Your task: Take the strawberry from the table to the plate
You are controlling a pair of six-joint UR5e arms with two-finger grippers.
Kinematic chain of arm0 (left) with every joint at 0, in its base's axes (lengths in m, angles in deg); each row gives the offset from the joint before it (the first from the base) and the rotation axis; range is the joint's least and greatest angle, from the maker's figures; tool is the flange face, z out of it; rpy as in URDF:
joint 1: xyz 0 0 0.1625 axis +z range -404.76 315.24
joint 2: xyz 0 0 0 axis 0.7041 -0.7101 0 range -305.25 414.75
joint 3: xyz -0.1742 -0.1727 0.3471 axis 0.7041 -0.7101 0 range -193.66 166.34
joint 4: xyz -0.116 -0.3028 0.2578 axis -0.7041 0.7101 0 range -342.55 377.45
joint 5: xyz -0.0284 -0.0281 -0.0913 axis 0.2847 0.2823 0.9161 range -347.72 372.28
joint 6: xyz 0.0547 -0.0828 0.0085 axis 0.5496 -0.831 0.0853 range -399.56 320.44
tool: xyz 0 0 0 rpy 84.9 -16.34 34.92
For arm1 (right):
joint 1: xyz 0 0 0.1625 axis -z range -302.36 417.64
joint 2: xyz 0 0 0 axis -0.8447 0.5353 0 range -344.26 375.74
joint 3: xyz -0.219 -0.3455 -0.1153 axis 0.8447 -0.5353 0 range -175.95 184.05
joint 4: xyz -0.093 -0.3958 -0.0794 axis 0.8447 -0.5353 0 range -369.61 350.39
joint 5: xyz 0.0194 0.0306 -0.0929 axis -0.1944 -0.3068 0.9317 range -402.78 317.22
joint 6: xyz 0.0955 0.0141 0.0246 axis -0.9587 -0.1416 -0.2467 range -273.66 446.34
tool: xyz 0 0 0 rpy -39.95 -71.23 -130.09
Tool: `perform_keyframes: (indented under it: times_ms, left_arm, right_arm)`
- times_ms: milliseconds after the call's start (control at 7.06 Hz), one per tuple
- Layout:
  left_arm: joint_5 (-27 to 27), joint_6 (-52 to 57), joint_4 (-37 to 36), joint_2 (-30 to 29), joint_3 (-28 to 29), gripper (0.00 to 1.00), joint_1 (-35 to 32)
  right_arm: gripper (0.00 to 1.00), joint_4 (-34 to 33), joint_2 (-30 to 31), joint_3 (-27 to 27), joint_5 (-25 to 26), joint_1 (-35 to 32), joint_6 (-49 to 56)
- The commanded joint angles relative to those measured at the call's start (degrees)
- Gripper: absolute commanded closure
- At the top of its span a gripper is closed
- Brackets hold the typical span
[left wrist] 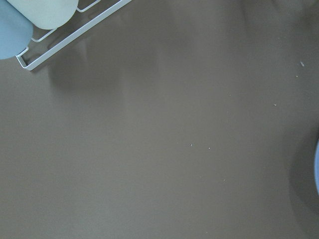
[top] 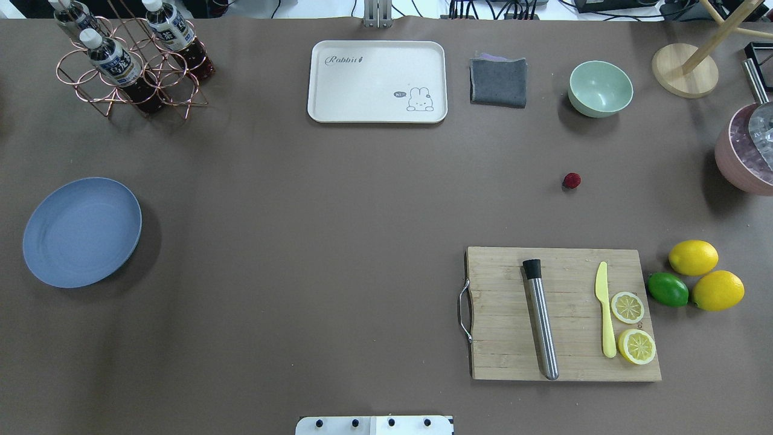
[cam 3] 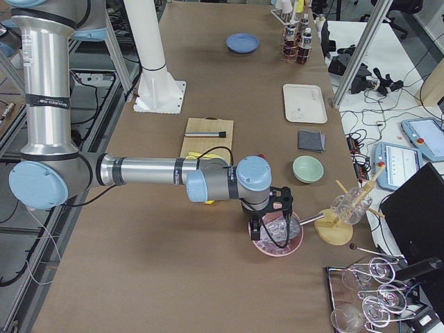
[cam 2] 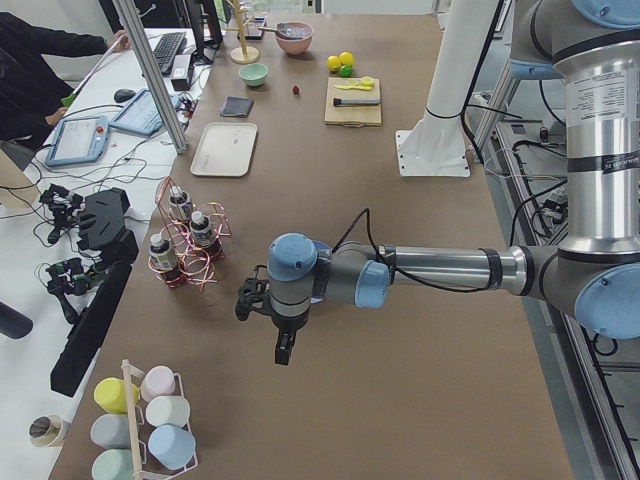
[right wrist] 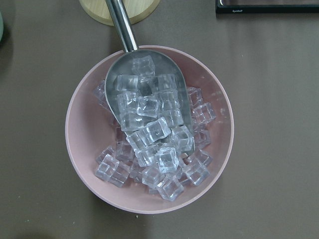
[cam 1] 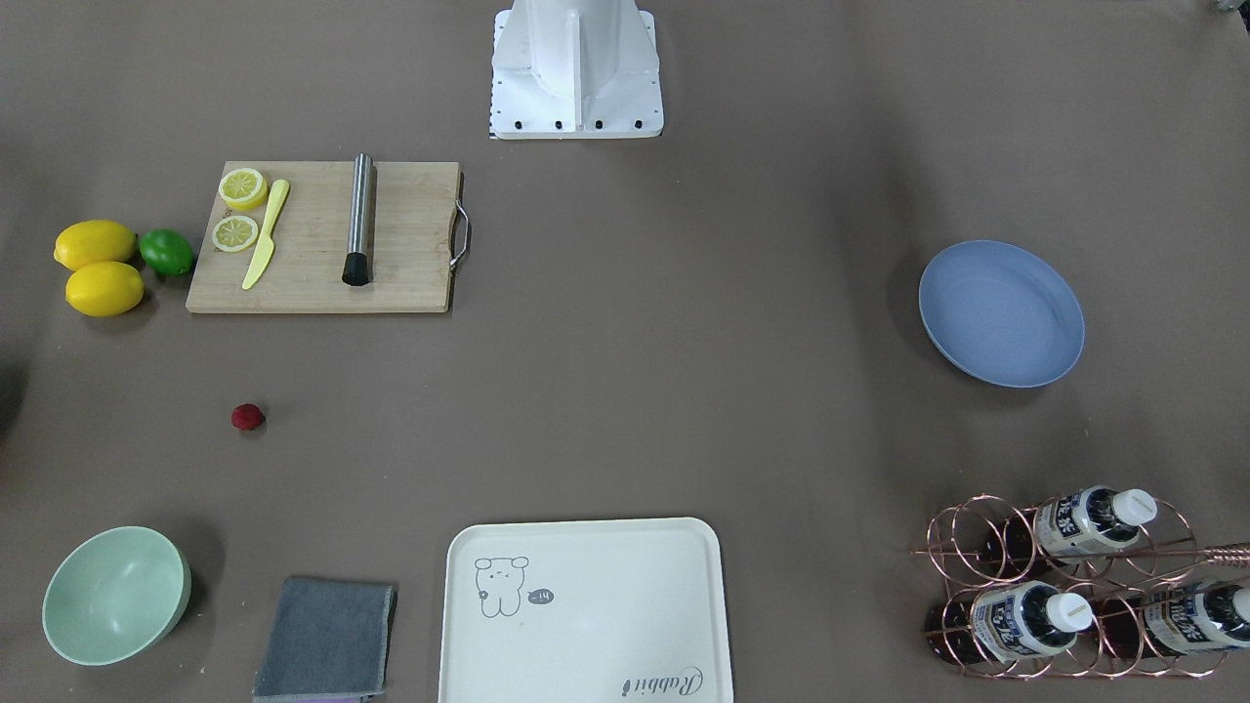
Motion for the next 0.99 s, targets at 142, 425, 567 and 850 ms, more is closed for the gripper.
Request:
perform_keyframes:
  times_ms: [142,425,567,850]
  left_arm:
    - [0.07,-0.17,3.49,1.3,0.11,0.02,0.0]
    - [-0.02,-0.18,3.52,1.4,0.2,0.02,0.0]
    - [0.07,-0.18,3.52,1.4,0.64,0.02,0.0]
    - [0.07,-0.18,3.61,1.4,0.64,0.02,0.0]
  right_arm:
    - [0.0,0.1,0.88,0.44,-0.13,-0.61,0.08]
    - [0.0,0.1,2.1,1.67,-0.13,-0.62,0.09]
    - [0.0,0.1,2.37,2.19,-0.13,-0.7,0.09]
    - [0.0,0.1,2.99,2.73,-0.31,-0.7,0.09]
